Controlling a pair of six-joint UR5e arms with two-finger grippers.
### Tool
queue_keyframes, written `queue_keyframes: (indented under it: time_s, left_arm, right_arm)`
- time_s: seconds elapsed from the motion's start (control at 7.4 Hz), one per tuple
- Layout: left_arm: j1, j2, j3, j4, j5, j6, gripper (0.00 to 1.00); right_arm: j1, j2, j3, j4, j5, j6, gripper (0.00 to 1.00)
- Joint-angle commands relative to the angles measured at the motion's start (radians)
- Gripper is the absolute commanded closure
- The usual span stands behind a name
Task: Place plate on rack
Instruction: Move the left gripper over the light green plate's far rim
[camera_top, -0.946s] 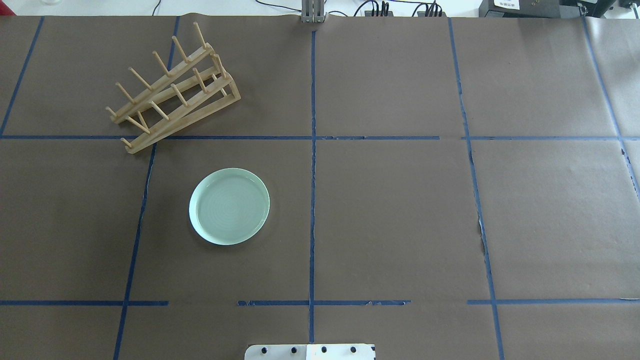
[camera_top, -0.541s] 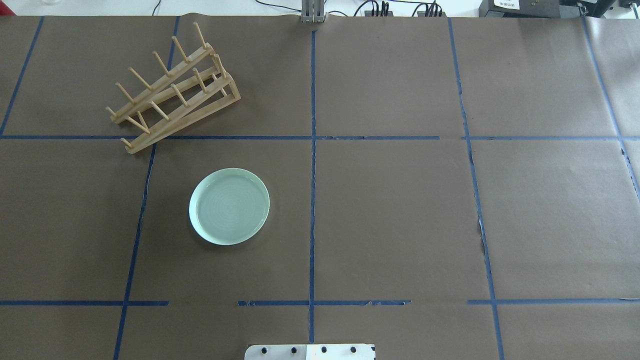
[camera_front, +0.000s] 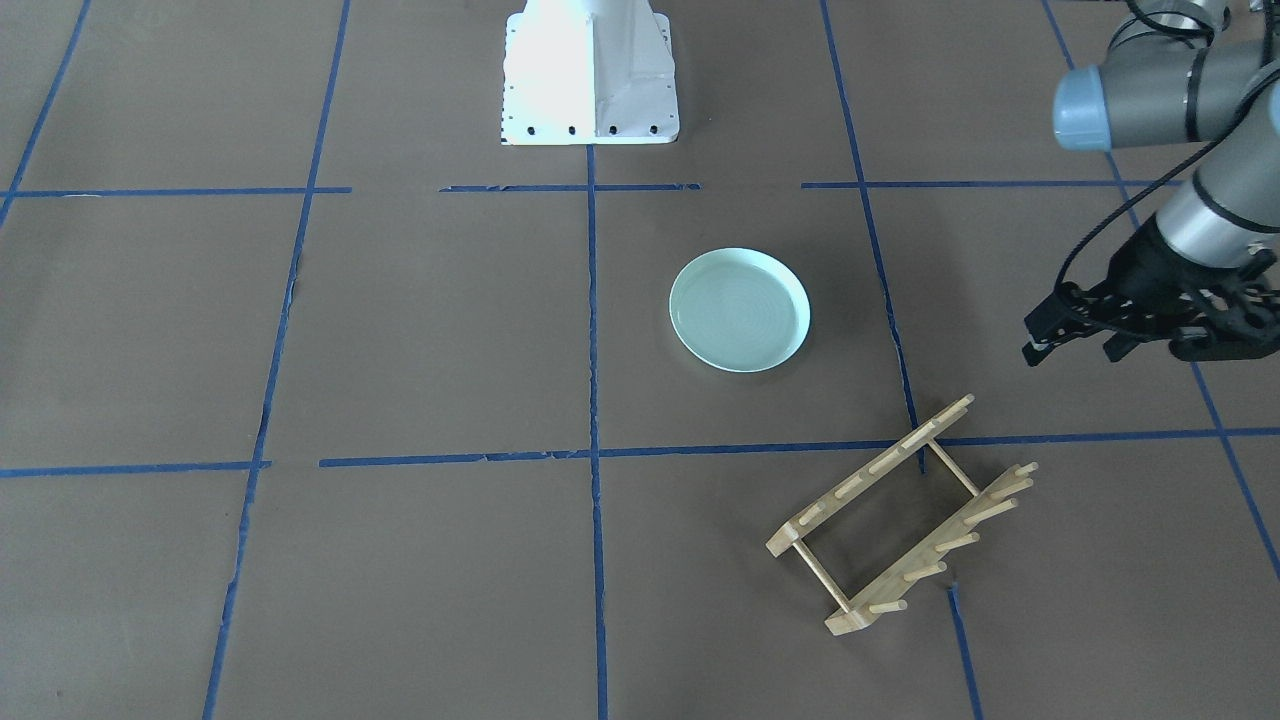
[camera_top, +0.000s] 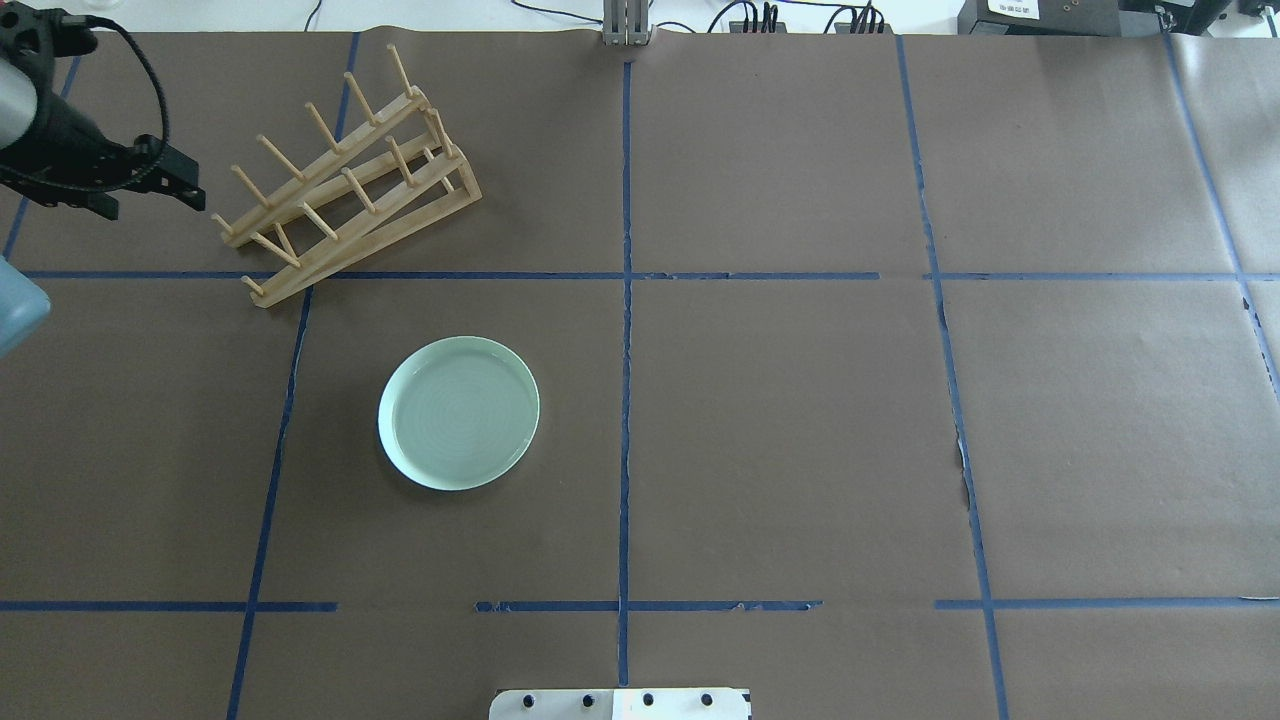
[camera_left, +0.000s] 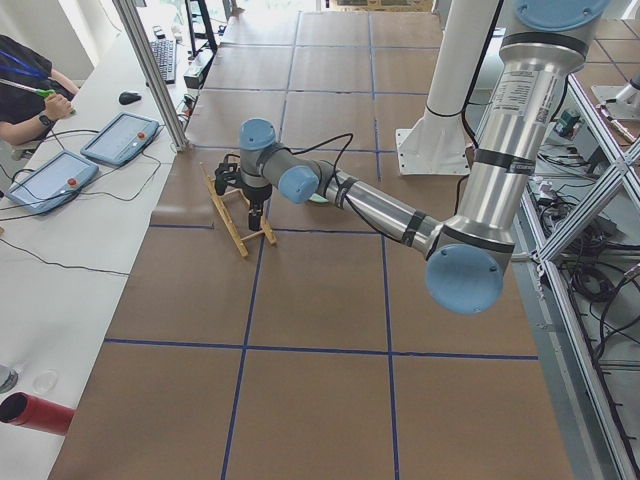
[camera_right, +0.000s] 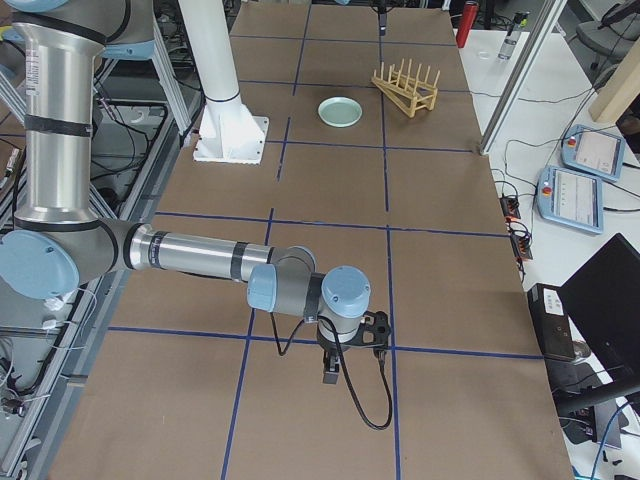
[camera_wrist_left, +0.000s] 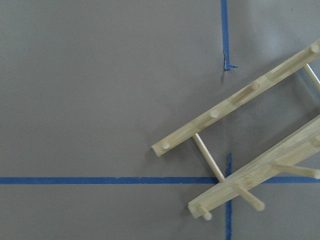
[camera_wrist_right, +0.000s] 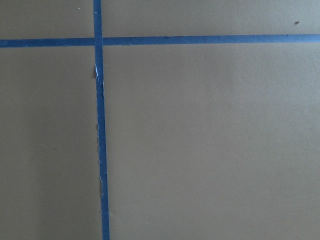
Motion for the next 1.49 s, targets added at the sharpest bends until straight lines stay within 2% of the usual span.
queue_keyframes:
  time_s: [0.0,0.27,0.54,0.68,0.81,1.08,1.22,1.35]
  left_arm:
    - [0.17,-0.144,0.011,0.148,0.059,-0.277,0.0]
    - [0.314,-0.237,0.034,0.24,0.123,-0.469,0.0]
    - [0.391,-0.37,0.167,0.247,0.127,-0.635,0.0]
    - [0.422,-0.427,0.223,0.254,0.128,-0.709,0.0]
    - [0.442,-0.467,0.276,0.254,0.169,-0.767,0.0]
    - [0.451,-0.539,0.369,0.261,0.188,-0.792,0.0]
    - [0.453,-0.544,0.383,0.277,0.197,-0.791,0.04]
    - [0.457,-0.539,0.384,0.279,0.228,-0.789,0.15]
  right_arm:
    - [-0.001,0.0,0.001,0.0,0.0,0.0,0.0]
    - [0.0,0.0,0.001,0.0,0.0,0.0,0.0]
    - [-0.001,0.0,0.001,0.0,0.0,0.0,0.0]
    - [-0.001,0.0,0.001,0.0,0.0,0.0,0.0]
    - [-0.001,0.0,0.001,0.0,0.0,0.0,0.0]
    - [0.0,0.0,0.001,0.0,0.0,0.0,0.0]
    - [0.0,0.0,0.001,0.0,0.0,0.0,0.0]
    - [-0.001,0.0,0.001,0.0,0.0,0.0,0.0]
